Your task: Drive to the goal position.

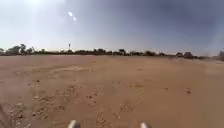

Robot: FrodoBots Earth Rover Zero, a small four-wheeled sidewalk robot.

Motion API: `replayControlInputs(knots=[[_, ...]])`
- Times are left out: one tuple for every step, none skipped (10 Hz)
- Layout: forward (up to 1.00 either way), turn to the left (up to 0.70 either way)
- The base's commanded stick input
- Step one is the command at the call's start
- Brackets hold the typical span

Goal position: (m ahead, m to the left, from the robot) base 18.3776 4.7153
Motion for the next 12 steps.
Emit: replayControlInputs(knots=[[0.7,0.0],[0.7,0.0],[0.7,0.0],[0.7,0.0],[0.7,0.0],[0.7,0.0],[0.7,0.0],[0.7,0.0],[0.7,0.0],[0.7,0.0],[0.7,0.0],[0.7,0.0]])
